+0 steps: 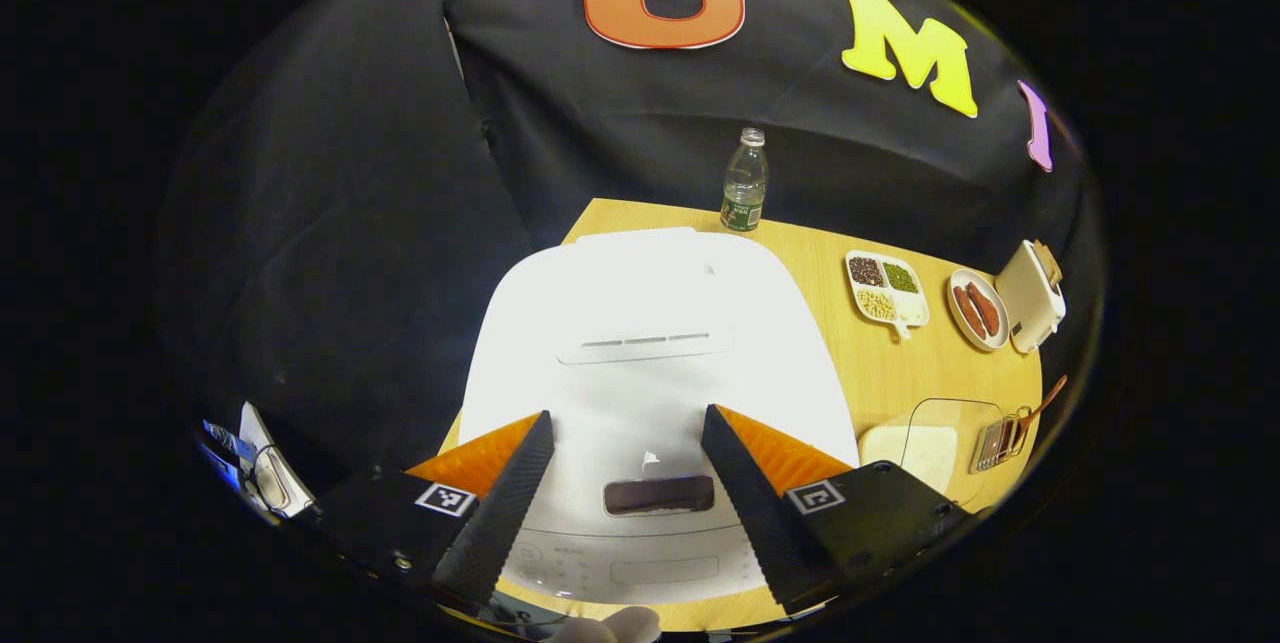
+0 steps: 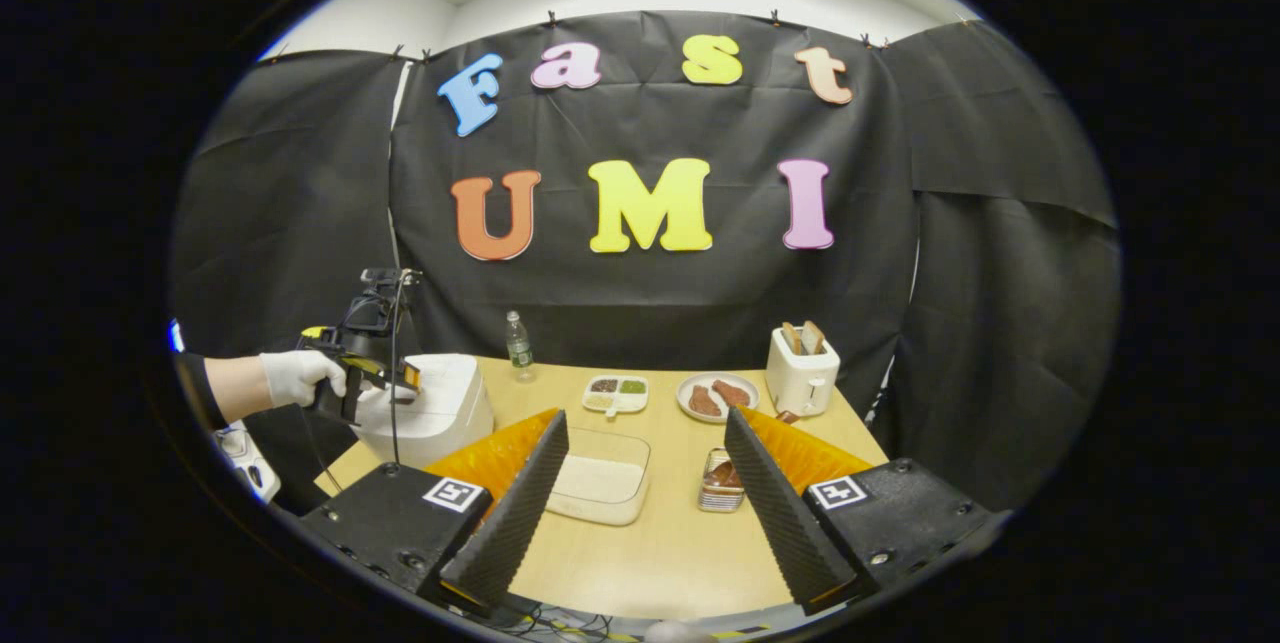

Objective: Close the left gripper, press the button to open the rice cooker; take a wooden spoon from the chopstick holder with the right hand, scoop a spoonful of rice and pour it into the rice cooker, then put the wooden spoon back into the chopstick holder.

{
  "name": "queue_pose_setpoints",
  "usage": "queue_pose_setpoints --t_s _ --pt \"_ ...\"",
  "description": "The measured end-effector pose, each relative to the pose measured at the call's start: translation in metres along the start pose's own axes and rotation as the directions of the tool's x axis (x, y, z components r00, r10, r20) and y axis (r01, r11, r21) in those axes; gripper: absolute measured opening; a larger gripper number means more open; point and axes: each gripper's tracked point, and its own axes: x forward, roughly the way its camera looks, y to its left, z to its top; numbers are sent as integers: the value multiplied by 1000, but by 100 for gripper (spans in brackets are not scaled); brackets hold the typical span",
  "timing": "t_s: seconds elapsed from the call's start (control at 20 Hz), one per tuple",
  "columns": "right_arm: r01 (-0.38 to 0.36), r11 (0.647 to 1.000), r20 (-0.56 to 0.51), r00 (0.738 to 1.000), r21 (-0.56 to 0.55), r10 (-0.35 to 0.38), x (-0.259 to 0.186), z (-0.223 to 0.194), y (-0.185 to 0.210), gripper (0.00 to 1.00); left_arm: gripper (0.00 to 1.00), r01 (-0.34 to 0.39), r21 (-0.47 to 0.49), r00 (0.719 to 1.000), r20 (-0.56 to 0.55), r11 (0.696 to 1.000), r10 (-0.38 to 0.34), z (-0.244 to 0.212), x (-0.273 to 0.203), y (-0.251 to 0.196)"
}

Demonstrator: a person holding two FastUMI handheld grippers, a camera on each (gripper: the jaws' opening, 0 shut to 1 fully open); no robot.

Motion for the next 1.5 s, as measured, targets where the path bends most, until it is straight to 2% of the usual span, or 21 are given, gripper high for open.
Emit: queue_pose_setpoints --t_s 0.1,0.15,0.5,0.7,0.8,1.0,1.1,1.2,1.4,1.5 --pt "1 1000 -2 1000 8 -1 1 -1 0 99 96 21 -28 1000 22 999 -20 2 0 -3" --pt "1 1000 -3 1000 11 -1 1 -1 0 99 98 22 -4 999 25 1000 -22 1 1 -3" --pt "19 1000 13 1000 -2 -19 1 4 -5 100 96 12 -20 998 66 1000 -11 5 0 -1" --pt "34 999 65 997 18 -35 1 16 -13 100 96 -38 22 980 194 999 33 25 -14 6" --pt "42 999 86 995 22 -44 2 23 -18 99 96 -49 25 945 326 998 38 51 -43 3" --pt "58 998 130 990 6 -58 2 38 -22 100 96 -63 32 807 590 997 32 99 -129 -13" --pt "69 998 149 987 -11 -66 2 46 -25 99 96 -41 42 744 668 998 2 109 -174 -28" --pt "80 997 177 981 -20 -76 1 58 -26 99 96 2 49 697 717 999 -36 106 -219 -40" --pt "109 994 237 966 -23 -100 -3 81 -31 100 96 76 82 620 777 994 -111 89 -280 -70" --pt "119 993 259 960 -16 -111 -5 89 -34 99 95 97 104 608 781 990 -142 75 -300 -80"
